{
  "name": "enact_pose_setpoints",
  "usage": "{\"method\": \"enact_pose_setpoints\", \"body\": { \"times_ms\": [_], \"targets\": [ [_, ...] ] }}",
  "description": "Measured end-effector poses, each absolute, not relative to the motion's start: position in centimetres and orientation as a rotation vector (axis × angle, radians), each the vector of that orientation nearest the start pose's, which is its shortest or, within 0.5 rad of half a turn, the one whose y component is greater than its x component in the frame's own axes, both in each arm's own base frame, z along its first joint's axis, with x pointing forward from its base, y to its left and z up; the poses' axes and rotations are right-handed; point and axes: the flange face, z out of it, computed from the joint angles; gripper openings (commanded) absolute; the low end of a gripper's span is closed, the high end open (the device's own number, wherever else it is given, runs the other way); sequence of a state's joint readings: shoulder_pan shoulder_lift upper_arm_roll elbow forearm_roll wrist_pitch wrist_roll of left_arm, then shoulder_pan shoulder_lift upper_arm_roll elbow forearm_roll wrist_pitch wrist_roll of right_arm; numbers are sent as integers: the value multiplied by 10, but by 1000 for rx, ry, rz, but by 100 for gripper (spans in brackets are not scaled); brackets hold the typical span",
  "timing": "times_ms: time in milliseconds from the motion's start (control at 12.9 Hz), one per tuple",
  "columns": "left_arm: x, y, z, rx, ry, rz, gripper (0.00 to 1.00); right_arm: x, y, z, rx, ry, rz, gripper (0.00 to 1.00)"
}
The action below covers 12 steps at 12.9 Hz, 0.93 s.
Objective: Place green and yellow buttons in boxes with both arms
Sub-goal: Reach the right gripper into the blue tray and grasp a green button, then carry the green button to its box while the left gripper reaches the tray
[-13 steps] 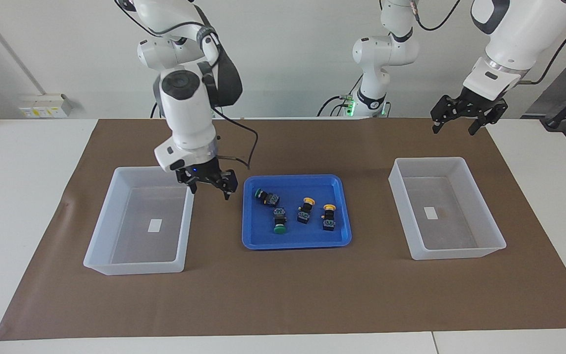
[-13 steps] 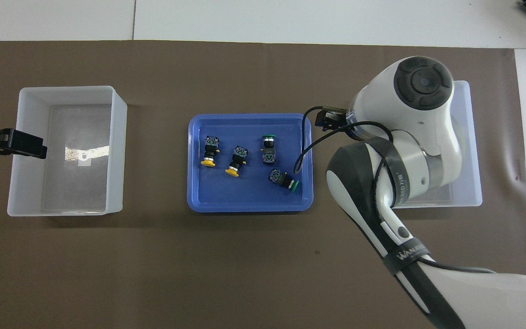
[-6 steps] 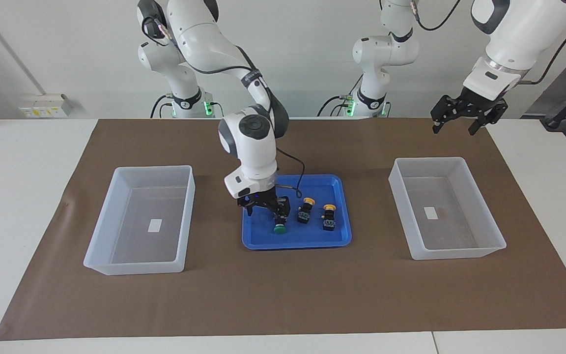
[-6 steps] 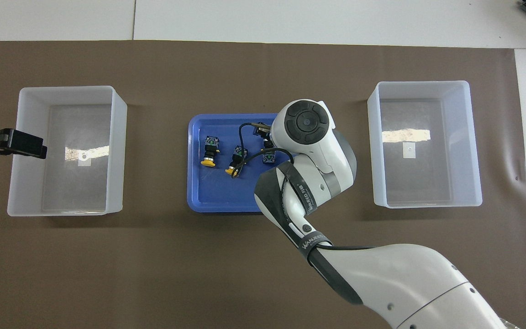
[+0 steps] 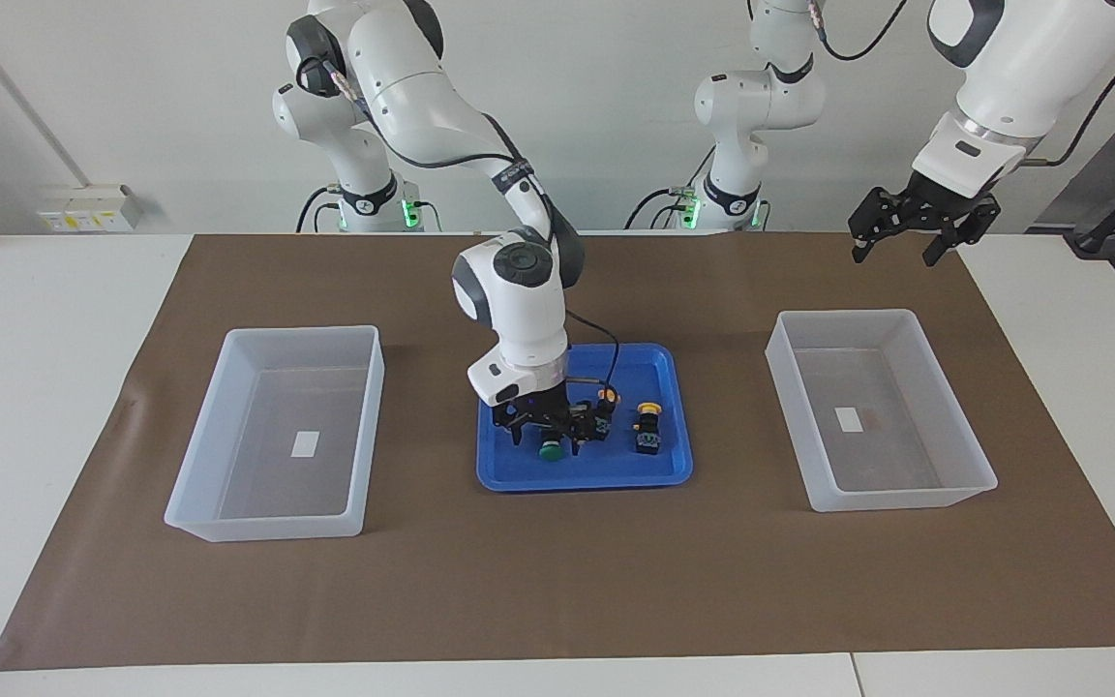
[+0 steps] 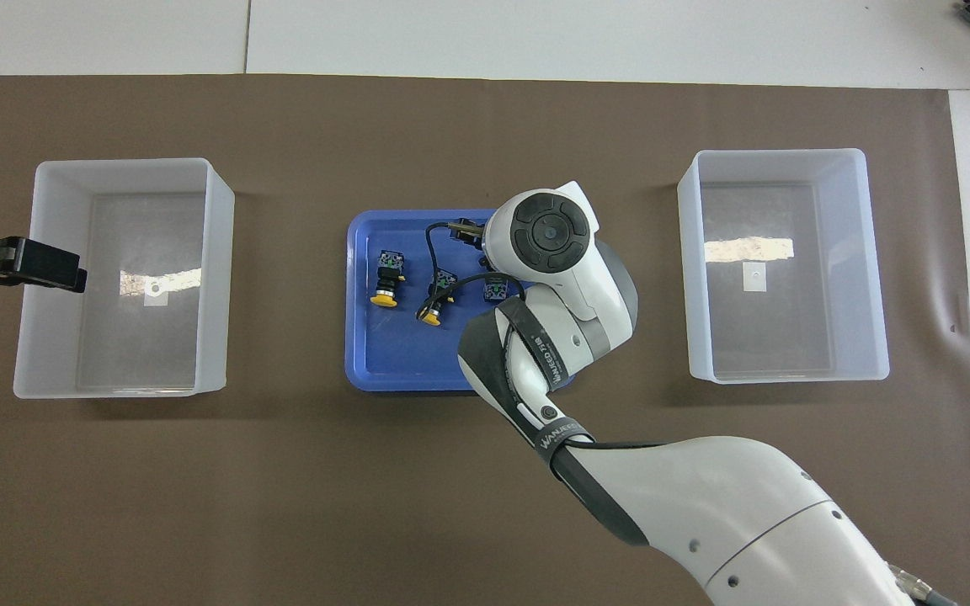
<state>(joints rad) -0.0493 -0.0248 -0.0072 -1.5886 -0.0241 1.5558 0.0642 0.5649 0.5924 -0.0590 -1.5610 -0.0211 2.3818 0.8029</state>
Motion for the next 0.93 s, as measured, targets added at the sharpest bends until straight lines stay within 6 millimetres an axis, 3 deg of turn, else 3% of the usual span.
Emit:
{"method": "enact_pose_setpoints", "body": {
  "times_ms": [155,232,309,386,464,695,927],
  "targets": [
    [544,-33,628,-3160,191,12,100,626,356,316,-3014,351,-311,100],
    [544,-34,628,-3160,192,13,100,624,356,312,-3025,321,-302,93],
    [544,-34,628,-3160,194,13,100,622,356,307,-3035,298,-293,77],
    [544,-36,628,-3159,196,12,100,620,356,304,-3040,292,-286,32],
    [544,-38,629,-3159,200,7,100,619,355,302,-3043,290,-282,0],
    [547,-74,627,-3161,199,-70,100,620,356,303,-3034,295,-294,0],
    [543,-122,599,-3160,285,-132,100,626,357,319,-3008,336,-328,0]
  ]
}}
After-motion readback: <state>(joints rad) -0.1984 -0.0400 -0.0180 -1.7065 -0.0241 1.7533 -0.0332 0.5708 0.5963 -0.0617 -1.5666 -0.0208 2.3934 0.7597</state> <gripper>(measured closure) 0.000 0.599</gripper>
